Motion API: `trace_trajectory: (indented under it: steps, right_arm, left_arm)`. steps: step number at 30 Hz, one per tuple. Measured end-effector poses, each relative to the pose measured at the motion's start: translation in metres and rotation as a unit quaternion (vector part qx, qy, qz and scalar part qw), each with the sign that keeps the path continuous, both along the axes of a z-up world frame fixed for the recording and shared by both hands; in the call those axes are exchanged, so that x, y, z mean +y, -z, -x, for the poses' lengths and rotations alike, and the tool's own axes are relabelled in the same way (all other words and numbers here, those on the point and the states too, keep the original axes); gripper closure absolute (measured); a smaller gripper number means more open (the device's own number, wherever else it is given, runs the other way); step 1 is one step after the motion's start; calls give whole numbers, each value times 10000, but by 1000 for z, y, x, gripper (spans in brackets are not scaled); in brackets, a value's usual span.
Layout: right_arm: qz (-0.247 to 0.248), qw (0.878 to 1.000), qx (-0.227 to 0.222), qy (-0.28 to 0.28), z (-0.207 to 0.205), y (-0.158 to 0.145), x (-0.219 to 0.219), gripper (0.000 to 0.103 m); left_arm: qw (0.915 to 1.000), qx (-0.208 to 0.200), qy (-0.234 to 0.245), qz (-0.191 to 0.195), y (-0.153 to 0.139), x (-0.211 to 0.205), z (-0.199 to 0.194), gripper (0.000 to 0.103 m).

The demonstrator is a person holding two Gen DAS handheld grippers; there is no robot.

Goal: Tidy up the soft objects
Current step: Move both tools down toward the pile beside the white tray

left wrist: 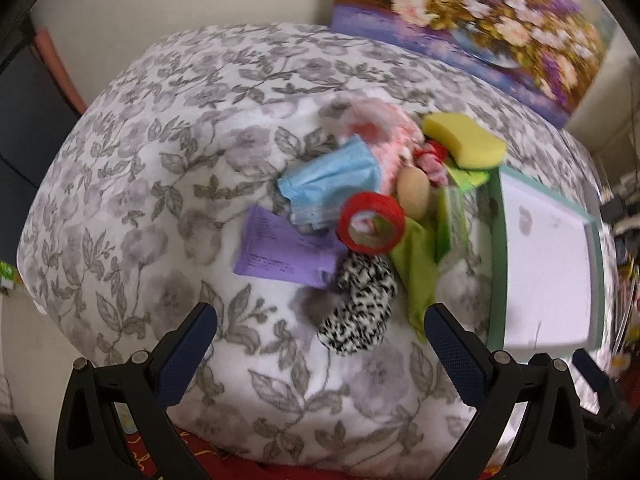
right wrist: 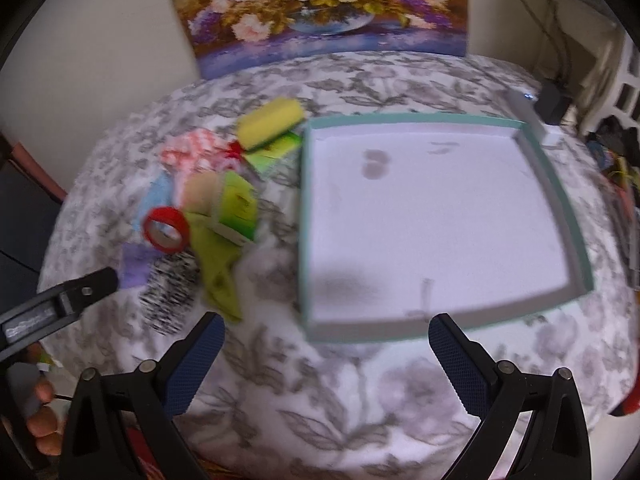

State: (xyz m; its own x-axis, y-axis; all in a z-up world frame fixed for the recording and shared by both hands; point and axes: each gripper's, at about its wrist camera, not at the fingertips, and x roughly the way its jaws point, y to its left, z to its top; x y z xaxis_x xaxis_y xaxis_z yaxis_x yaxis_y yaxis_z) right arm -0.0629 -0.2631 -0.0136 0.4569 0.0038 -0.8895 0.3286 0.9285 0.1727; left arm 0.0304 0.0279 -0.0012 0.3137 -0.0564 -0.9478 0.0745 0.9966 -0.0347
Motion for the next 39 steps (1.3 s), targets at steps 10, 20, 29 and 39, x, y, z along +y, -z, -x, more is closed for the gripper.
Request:
trace_trajectory:
  steps: [10, 20, 29, 39]
  right_arm:
    - [-89, 9999, 5, -47, -50, 3, 10, 0]
    - [-400, 9969, 361, -569, -90, 28, 45, 0]
    - [-557, 9926, 430, -988, -104, 39, 85, 0]
    - [-506, 9896, 542, -1229, -111, 44, 110, 8]
  left_arm:
    - [9957, 704, -556, 244, 28, 13, -43, 0]
    - [9922, 632, -1044, 236, 41, 34, -62, 0]
    - [9835, 816, -1602, 171, 61, 74, -64, 0]
    - [9821, 892, -1614, 377, 69, 91, -63, 0]
